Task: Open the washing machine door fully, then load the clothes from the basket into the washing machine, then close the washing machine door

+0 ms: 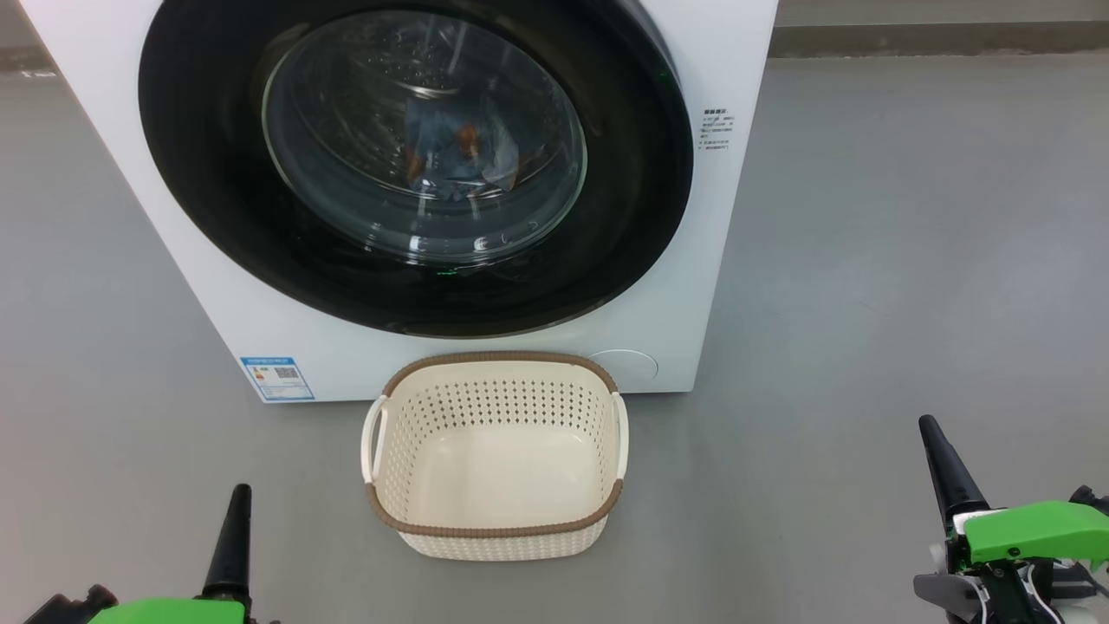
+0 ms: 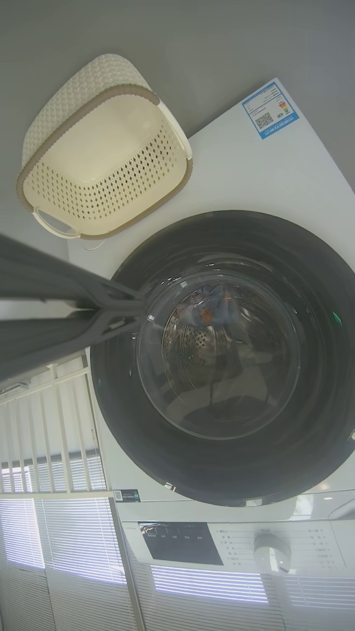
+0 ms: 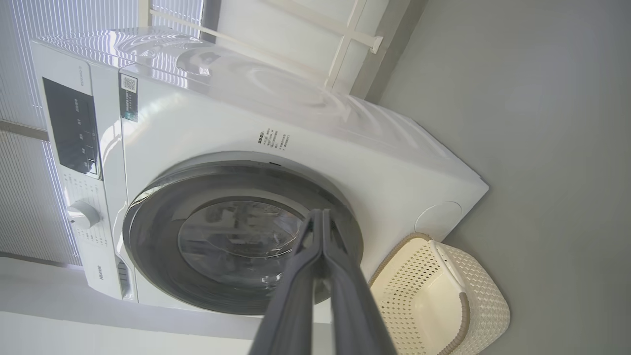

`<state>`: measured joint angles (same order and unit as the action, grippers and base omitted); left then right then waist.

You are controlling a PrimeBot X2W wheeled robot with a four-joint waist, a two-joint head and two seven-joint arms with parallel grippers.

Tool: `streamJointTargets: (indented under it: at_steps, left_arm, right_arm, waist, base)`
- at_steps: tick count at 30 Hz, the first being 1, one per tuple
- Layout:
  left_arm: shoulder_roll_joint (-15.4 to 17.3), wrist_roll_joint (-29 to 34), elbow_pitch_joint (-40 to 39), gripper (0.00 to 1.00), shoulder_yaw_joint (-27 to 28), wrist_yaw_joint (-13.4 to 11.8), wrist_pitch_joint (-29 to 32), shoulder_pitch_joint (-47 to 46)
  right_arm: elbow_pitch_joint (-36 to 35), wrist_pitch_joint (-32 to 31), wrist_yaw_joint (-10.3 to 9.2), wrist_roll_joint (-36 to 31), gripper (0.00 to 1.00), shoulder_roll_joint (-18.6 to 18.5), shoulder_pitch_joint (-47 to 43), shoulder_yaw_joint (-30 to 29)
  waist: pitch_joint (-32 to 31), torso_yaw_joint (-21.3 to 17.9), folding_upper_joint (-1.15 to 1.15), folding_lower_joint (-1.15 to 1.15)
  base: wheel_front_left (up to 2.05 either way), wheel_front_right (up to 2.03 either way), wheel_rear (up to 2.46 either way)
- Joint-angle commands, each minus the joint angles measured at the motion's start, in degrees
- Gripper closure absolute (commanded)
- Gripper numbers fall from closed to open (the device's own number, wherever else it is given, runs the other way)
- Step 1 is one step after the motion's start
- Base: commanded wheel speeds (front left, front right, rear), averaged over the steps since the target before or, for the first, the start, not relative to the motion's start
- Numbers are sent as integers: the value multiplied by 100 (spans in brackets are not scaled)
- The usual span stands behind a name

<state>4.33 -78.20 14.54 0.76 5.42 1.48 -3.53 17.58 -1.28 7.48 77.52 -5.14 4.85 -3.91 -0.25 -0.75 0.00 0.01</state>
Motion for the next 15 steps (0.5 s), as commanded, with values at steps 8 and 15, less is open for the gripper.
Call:
streamJointTargets:
  at_steps: [8,15]
  left_arm:
    - [-15,-499,-230,100,308,-18,177,-244]
    - [-55,-777,-256,100,394,-30,277,-251]
  right_arm:
    - [-213,-181,1,548,100,47,218,-31]
    - [-235,-279,1,842,100,92,221,-94]
  waist:
    - [5,24,0,0]
    - [8,39,0,0]
  base:
    - [0,0,0]
    - [0,0,0]
